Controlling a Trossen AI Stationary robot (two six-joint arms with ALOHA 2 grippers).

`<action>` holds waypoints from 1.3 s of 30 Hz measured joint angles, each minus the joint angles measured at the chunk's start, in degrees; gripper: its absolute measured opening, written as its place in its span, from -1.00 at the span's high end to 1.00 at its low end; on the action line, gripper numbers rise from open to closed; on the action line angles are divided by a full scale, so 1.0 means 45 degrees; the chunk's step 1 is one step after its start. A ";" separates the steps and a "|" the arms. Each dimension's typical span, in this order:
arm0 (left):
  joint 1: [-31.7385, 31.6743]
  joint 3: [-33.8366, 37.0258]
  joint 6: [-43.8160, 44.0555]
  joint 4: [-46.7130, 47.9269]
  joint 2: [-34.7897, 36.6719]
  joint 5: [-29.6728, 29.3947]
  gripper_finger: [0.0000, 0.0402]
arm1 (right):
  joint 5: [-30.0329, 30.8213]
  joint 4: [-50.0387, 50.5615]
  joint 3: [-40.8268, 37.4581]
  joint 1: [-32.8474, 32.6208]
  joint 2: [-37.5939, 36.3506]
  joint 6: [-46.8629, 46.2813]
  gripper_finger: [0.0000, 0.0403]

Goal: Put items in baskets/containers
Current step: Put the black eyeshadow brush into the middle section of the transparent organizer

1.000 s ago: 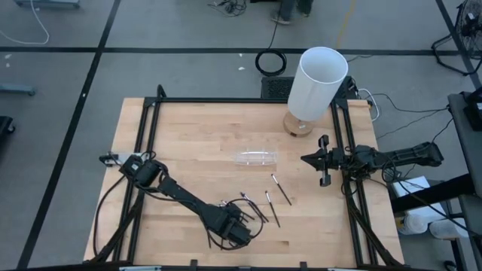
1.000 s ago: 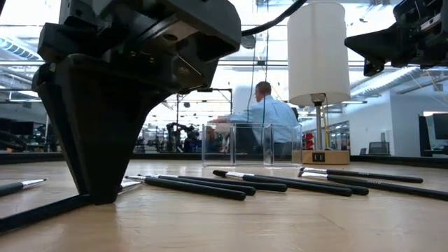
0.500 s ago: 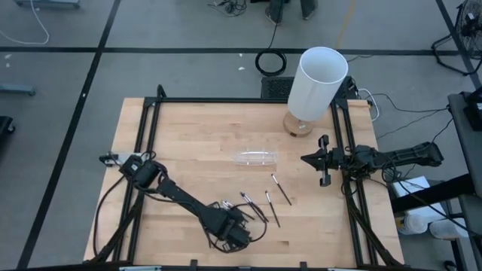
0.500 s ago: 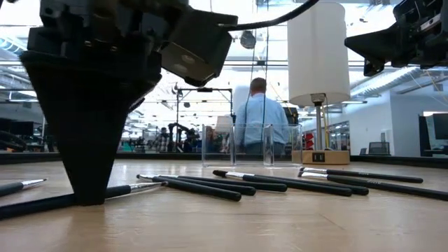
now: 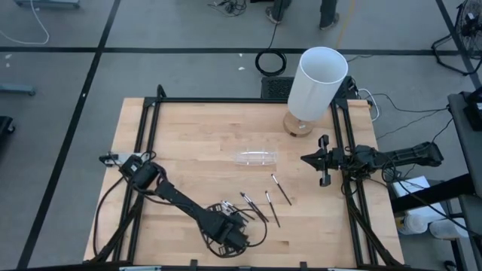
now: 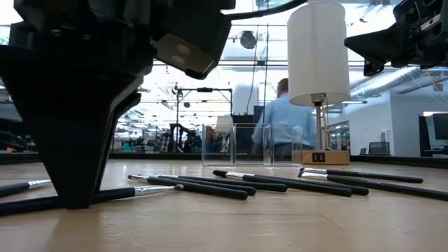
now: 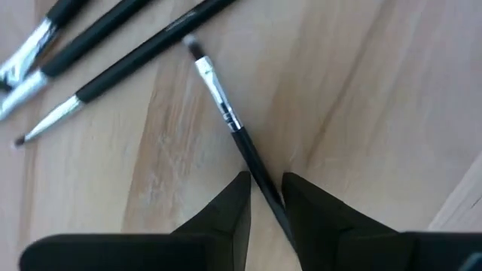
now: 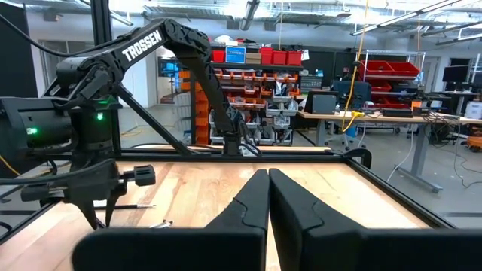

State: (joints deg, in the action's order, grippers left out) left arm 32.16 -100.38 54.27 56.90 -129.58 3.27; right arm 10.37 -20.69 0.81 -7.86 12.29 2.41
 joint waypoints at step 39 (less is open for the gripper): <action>0.0632 -0.0019 0.3417 -0.5129 0.0407 -0.0962 0.47 | 0.0010 0.0204 0.0001 0.0000 0.0039 0.0001 1.00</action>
State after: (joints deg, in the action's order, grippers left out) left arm 35.00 -100.47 69.65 33.83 -127.74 -1.06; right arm 10.41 -19.77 0.81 -7.86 12.47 2.42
